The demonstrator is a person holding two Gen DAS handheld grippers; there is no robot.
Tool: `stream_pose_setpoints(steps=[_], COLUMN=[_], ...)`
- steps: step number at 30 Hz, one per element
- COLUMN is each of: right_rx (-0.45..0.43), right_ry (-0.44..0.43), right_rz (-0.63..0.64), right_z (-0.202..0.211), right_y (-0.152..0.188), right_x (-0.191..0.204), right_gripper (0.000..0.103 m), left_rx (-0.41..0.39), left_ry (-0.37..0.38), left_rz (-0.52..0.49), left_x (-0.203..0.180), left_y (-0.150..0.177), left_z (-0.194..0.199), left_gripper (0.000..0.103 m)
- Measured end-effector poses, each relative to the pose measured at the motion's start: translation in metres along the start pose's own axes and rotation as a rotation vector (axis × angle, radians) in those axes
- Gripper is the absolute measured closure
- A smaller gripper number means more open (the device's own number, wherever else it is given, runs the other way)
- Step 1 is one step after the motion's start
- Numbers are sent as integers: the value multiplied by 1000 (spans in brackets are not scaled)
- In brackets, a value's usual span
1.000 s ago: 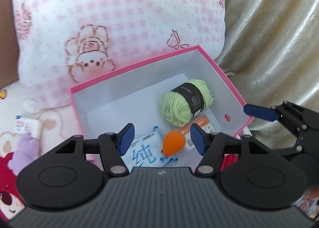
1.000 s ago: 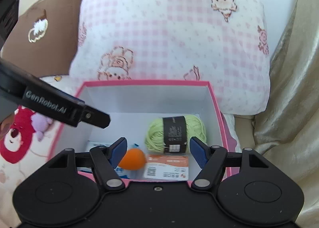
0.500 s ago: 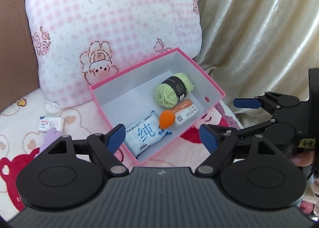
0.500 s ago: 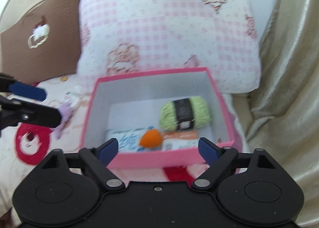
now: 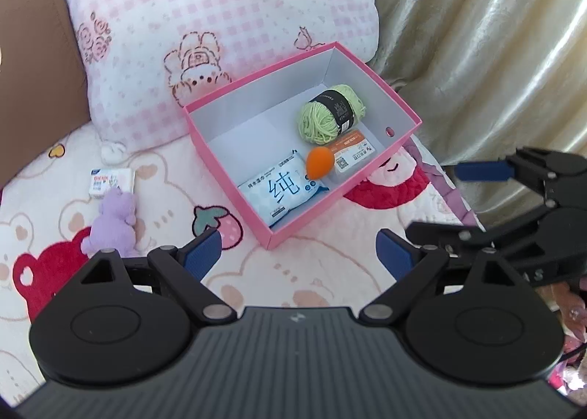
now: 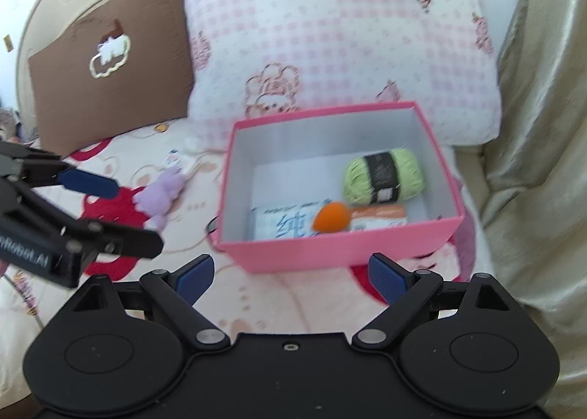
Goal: Organize objects
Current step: 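Withdraw the left gripper up and away from the pink box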
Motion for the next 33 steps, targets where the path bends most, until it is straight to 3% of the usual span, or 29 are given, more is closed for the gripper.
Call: stream_pose_setpoints(steps=[8, 22, 30, 33], right_rx=[10, 2, -21, -40], right_ry=[-26, -64, -134, -168], right_rz=[41, 129, 184, 222], right_z=[10, 10, 14, 12], right_y=[5, -1, -14, -17], right_x=[21, 73, 118, 137], right_gripper=[10, 10, 10, 11], left_rx=[5, 37, -2, -52], left_ry=[-34, -46, -58, -59], left_rz=[4, 111, 160, 167], left_x=[17, 79, 131, 148], left_y=[8, 36, 47, 49], left_z=[5, 10, 33, 42], left_gripper=[9, 9, 9, 9])
Point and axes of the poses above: each gripper's, at about its wrist camera, not at the fingertips, and z roughly against the way its jaws point, x to its left, y to its underside, the point moved 7 cm from there along -z, roughly the way its jaws point, and after that the axes turned 8 degrees about z, right-handed, at the moved point
